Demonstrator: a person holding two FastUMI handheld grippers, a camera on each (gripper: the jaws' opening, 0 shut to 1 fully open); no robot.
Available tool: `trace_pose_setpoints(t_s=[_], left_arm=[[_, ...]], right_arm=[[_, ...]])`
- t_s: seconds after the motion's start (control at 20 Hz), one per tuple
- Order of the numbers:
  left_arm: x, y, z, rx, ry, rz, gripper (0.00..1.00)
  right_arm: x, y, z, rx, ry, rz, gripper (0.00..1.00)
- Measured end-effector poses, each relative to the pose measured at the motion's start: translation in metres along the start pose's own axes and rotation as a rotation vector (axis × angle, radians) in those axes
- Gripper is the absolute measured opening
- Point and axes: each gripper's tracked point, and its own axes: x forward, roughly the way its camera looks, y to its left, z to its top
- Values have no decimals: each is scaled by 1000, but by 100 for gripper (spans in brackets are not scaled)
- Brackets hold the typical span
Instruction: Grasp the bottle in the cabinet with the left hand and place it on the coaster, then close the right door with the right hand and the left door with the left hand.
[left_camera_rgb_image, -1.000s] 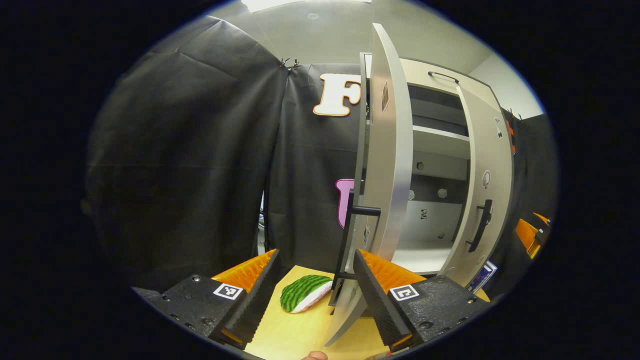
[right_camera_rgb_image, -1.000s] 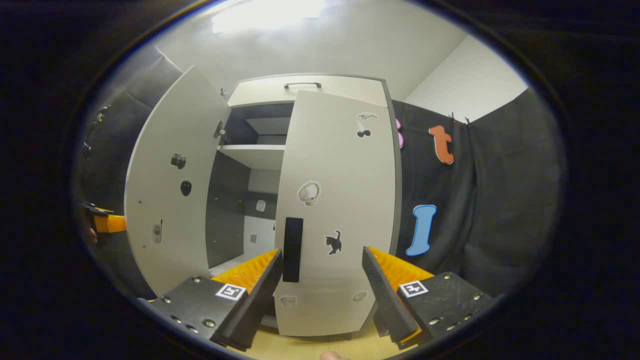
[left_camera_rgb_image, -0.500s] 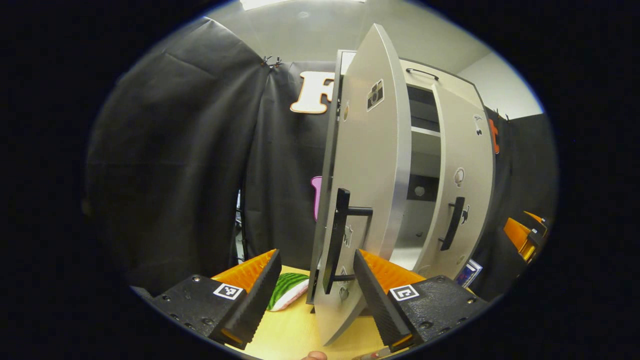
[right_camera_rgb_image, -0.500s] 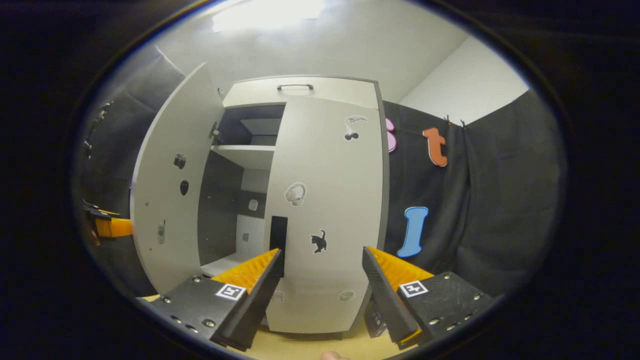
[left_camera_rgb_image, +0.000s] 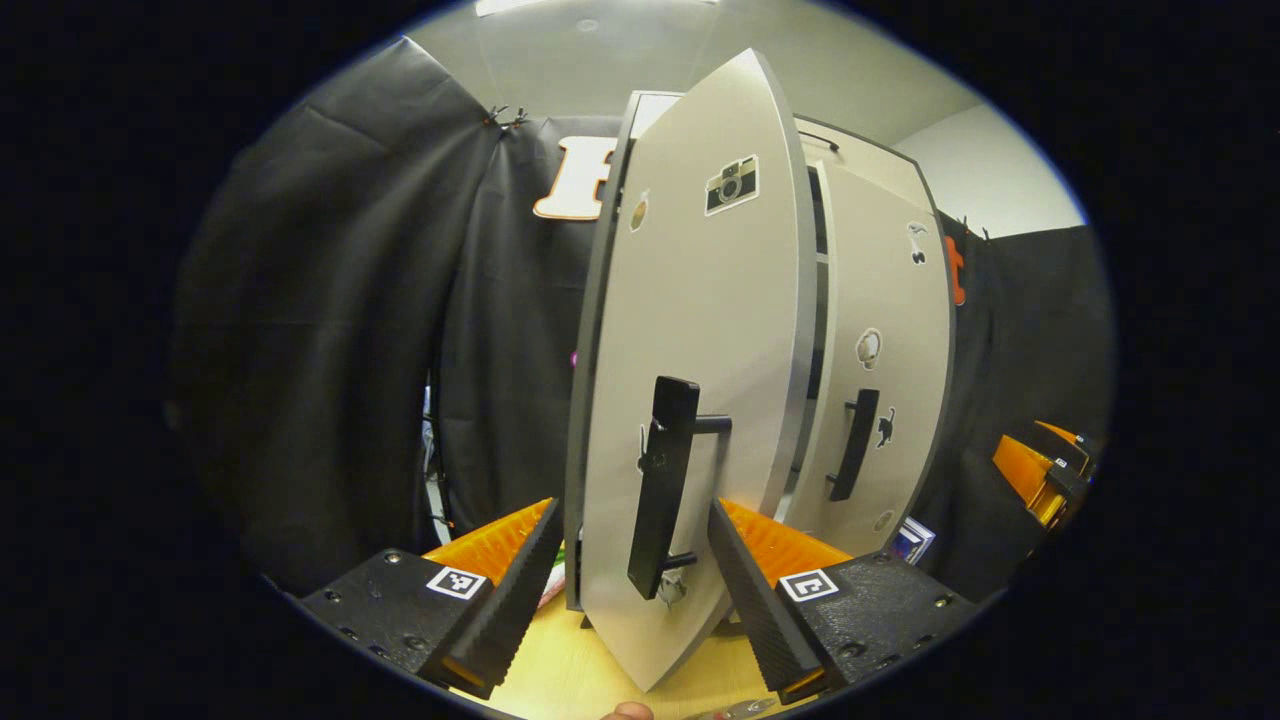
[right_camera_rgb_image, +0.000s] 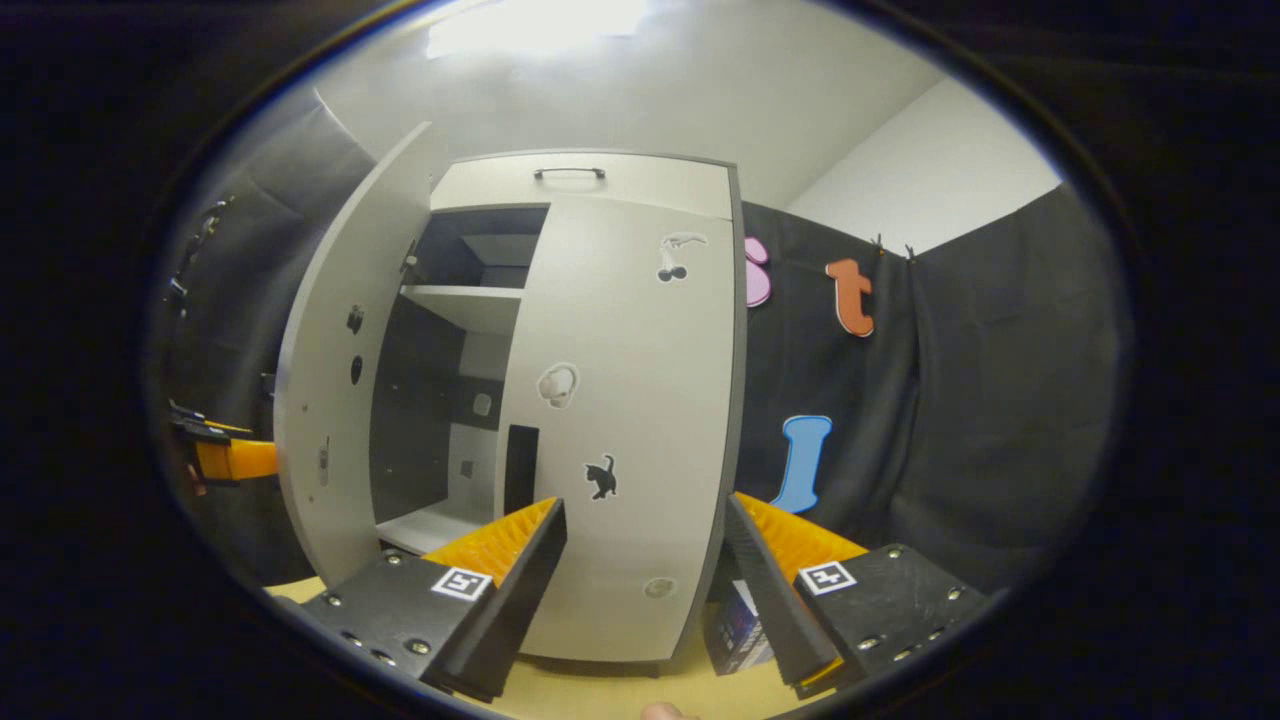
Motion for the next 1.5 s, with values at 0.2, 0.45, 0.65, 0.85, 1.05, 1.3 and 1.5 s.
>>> trace_pose_setpoints(t_s=[0.2, 0.45, 0.65, 0.85, 1.05, 1.3, 1.5], left_arm=[[13, -27, -2, 3, 1, -62, 91], [25, -58, -5, 6, 7, -134, 91], [32, -73, -8, 10, 11, -164, 92], [34, -79, -10, 5, 16, -175, 92], [34, -81, -8, 11, 14, -176, 92], [33, -83, -7, 19, 11, -175, 92], [32, -84, -8, 23, 16, -175, 91]], right_arm=[[-4, -14, -1, -8, 5, -30, 93], [-9, -32, 1, -18, 7, -66, 93], [-11, -43, 2, -22, 7, -85, 96], [-14, -50, 2, -25, 10, -91, 93], [-14, -51, 2, -26, 11, -86, 96], [-18, -51, 3, -24, 12, -76, 93], [-20, -52, 1, -19, 16, -73, 93]])
